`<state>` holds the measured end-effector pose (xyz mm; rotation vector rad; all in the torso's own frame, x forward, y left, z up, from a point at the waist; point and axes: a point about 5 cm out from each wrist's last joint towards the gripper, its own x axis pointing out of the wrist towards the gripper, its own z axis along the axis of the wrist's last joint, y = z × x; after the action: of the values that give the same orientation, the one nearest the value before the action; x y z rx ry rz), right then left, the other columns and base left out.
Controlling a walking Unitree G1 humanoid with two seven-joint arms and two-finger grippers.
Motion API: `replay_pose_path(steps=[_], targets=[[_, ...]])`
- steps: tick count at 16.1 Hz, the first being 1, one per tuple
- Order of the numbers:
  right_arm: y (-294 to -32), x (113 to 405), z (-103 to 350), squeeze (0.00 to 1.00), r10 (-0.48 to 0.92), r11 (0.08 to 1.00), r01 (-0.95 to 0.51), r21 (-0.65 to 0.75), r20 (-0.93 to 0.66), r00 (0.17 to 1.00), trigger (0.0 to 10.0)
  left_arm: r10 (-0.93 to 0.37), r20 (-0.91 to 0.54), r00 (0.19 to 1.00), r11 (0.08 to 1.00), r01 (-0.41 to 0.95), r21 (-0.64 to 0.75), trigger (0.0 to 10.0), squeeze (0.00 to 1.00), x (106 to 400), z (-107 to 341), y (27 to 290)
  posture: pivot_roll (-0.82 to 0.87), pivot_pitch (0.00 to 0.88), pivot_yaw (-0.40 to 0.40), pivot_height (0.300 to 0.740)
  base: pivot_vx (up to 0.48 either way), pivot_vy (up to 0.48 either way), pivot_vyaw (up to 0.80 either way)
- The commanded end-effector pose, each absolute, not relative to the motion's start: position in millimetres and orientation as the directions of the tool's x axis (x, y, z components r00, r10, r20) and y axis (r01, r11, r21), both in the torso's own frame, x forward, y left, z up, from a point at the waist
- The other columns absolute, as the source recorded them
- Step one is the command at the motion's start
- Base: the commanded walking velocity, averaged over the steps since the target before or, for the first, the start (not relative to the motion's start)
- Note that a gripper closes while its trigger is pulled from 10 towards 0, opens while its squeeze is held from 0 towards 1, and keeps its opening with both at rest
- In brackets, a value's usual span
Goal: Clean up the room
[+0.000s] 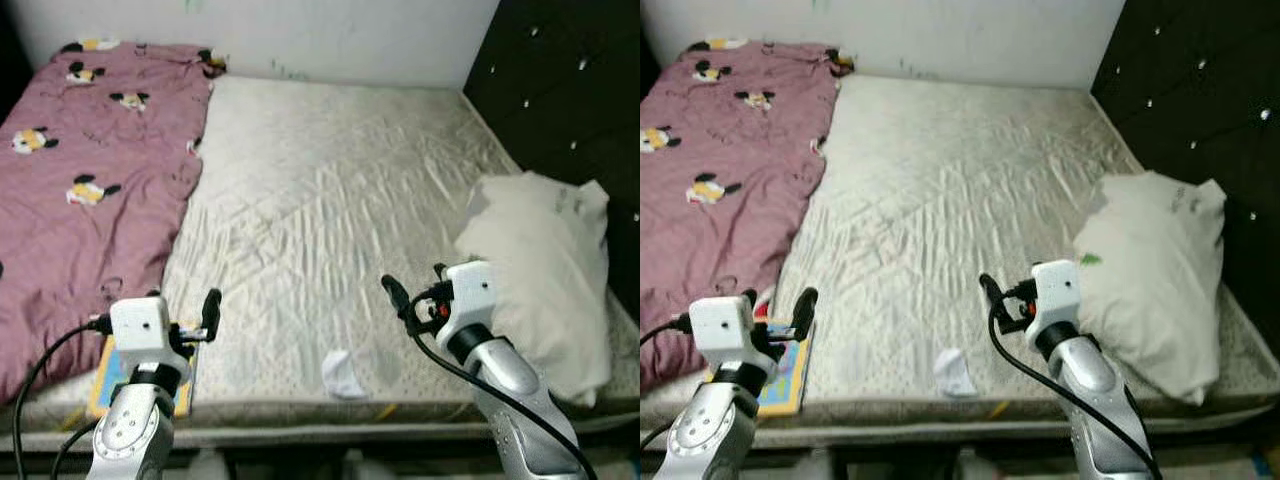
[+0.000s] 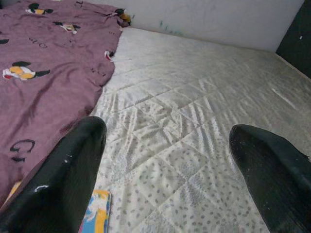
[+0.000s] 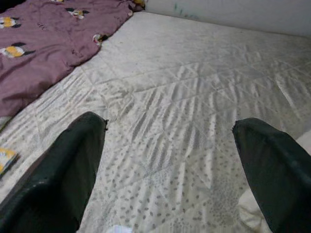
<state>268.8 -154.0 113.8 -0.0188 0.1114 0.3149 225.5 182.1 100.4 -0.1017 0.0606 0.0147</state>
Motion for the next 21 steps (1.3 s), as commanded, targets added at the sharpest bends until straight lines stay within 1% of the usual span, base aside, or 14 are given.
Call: replay_pose_path(steps=[1,3,4,11,14,16,18,21], targets=[[-155.2,267.8,112.9,0.00,0.307,0.951,-0.310,-0.005,-0.121,0.944,10.0,0.015,-0.076,0.997,0.996,-0.022,-0.088,10.0,0.00,224.5,98.5,181.9,-0.01,0.101,-0.088,0.600,0.000,0.000,0.00],[-154.6,268.4,112.9,0.00,0.309,0.950,-0.312,-0.006,-0.120,0.943,10.0,0.015,-0.075,0.997,0.996,-0.022,-0.087,10.0,0.00,225.2,98.8,181.5,-0.01,0.105,-0.088,0.577,0.000,0.000,0.00],[-154.3,269.3,112.5,0.00,0.310,0.950,-0.313,-0.007,-0.120,0.943,10.0,0.015,-0.075,0.997,0.996,-0.021,-0.087,10.0,0.00,225.7,98.7,180.7,-0.01,0.106,-0.088,0.573,0.000,0.000,0.00],[-152.5,282.4,116.3,0.00,0.334,0.941,-0.338,-0.023,-0.112,0.936,10.0,0.028,-0.060,0.998,0.996,-0.033,-0.087,10.0,0.00,230.6,103.9,178.2,-0.01,0.121,-0.092,0.573,0.000,0.000,0.00],[-146.9,285.8,117.2,0.00,0.368,0.927,-0.373,-0.036,-0.106,0.924,10.0,0.040,-0.056,0.998,0.996,-0.045,-0.083,10.0,0.00,231.8,105.4,179.3,-0.01,0.123,-0.093,0.573,0.000,0.000,0.00],[-142.1,283.7,116.4,0.00,0.408,0.911,-0.413,-0.025,-0.100,0.907,10.0,0.046,-0.057,0.997,0.995,-0.050,-0.082,10.0,0.00,231.6,105.0,179.2,-0.01,0.127,-0.094,0.543,0.000,0.000,0.00],[-141.0,283.7,116.2,0.00,0.420,0.905,-0.425,-0.030,-0.097,0.902,10.0,0.045,-0.055,0.997,0.995,-0.050,-0.083,10.0,0.00,232.4,105.9,177.5,-0.01,0.123,-0.093,0.523,0.000,0.000,0.00],[-139.1,283.6,116.4,0.00,0.443,0.894,-0.447,-0.030,-0.093,0.892,10.0,0.050,-0.047,0.998,0.996,-0.053,-0.073,10.0,0.00,234.2,107.0,177.2,-0.01,0.117,-0.089,0.519,0.000,0.000,0.00]])
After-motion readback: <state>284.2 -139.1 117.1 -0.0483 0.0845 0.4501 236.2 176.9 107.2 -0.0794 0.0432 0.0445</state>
